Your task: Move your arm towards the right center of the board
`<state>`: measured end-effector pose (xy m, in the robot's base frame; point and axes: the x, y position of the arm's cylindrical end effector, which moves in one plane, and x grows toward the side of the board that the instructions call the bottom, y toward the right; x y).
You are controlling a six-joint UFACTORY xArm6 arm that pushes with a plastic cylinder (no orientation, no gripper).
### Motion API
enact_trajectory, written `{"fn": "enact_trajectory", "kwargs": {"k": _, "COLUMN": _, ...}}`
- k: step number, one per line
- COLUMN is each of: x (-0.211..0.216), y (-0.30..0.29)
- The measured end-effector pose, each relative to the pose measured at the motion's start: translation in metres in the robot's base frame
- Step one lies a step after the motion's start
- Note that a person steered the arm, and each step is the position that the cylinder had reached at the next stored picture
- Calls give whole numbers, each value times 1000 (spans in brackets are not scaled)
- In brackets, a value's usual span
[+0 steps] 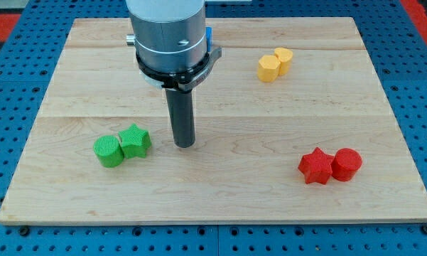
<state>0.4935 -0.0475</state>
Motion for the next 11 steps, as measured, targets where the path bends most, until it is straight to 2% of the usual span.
{"fn": "enact_trajectory", "kwargs": {"k": 3, "x": -2, "y": 39}}
{"fn": "enact_trajectory", "kwargs": {"k": 4, "x": -24, "y": 39}}
{"fn": "enact_trajectory", "kwargs": {"k": 8, "x": -29, "y": 27}}
{"fn": "enact_trajectory", "kwargs": {"k": 9, "x": -86, "y": 12}}
{"fn": "enact_trajectory", "kwargs": {"k": 10, "x": -84, "y": 7}}
{"fn": "enact_trajectory", "kwargs": {"k": 11, "x": -71, "y": 68}}
